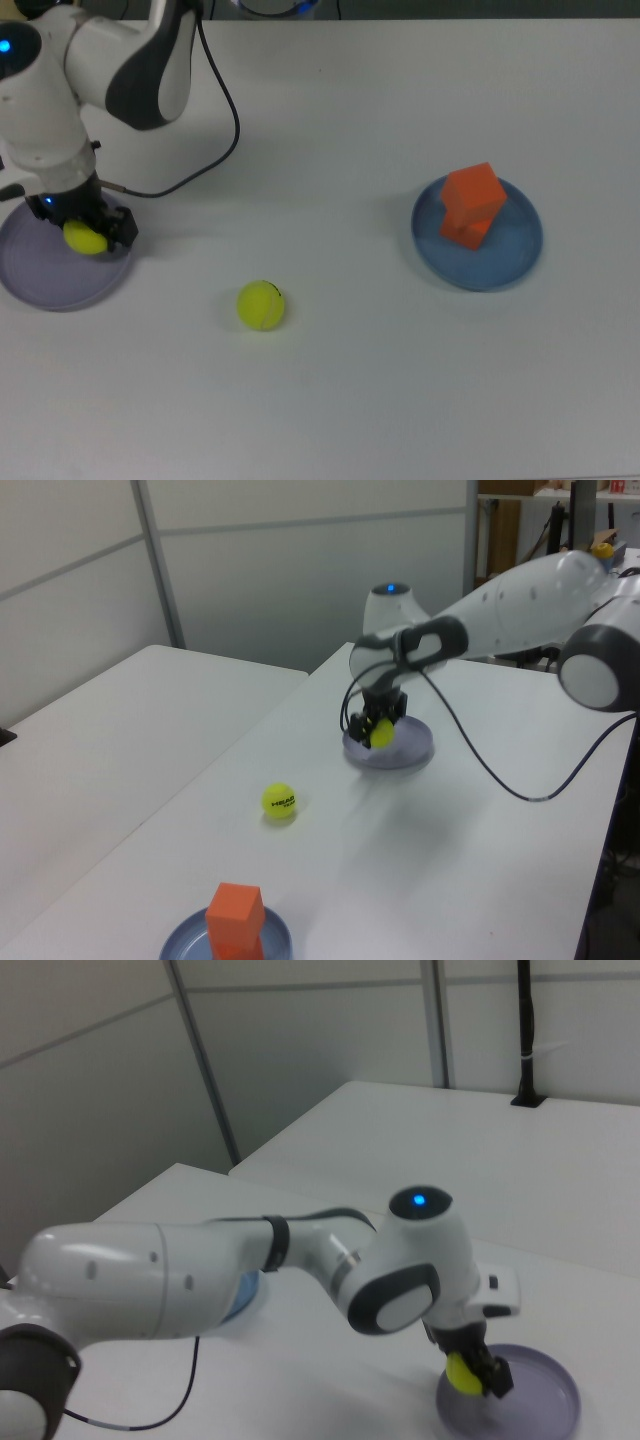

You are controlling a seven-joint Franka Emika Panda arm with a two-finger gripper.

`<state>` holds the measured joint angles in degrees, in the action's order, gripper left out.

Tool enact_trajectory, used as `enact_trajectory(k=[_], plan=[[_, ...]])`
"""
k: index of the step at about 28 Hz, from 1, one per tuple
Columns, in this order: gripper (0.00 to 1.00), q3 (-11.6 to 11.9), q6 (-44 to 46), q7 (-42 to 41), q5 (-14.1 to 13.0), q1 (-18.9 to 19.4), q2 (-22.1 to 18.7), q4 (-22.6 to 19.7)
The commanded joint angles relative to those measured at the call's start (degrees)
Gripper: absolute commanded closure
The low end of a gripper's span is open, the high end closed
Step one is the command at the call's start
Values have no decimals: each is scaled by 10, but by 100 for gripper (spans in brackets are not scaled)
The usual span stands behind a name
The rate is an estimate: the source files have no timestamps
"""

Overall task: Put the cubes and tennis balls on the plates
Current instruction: 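Carry the tennis ball onto the lavender plate and release it, then move the gripper down onto the other tennis ball and grasp it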

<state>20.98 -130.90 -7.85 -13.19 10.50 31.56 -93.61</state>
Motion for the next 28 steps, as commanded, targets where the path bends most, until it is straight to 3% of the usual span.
enact_trajectory(k=[1,4,5,6,7,8,11,18,24,28], plan=[[100,3,-15,-12,-3,0,20,4],[96,4,-15,-14,-3,0,19,4],[81,4,-15,-16,-3,0,18,4],[47,4,-14,-19,-3,0,18,4],[4,5,-14,-24,-3,0,18,4],[0,6,-14,-30,-3,0,15,4],[0,19,-6,-47,-9,-5,-16,5],[0,16,47,-57,-14,0,-69,20],[0,-8,54,-42,-15,32,-70,24],[0,-51,53,-23,-14,37,-68,25]])
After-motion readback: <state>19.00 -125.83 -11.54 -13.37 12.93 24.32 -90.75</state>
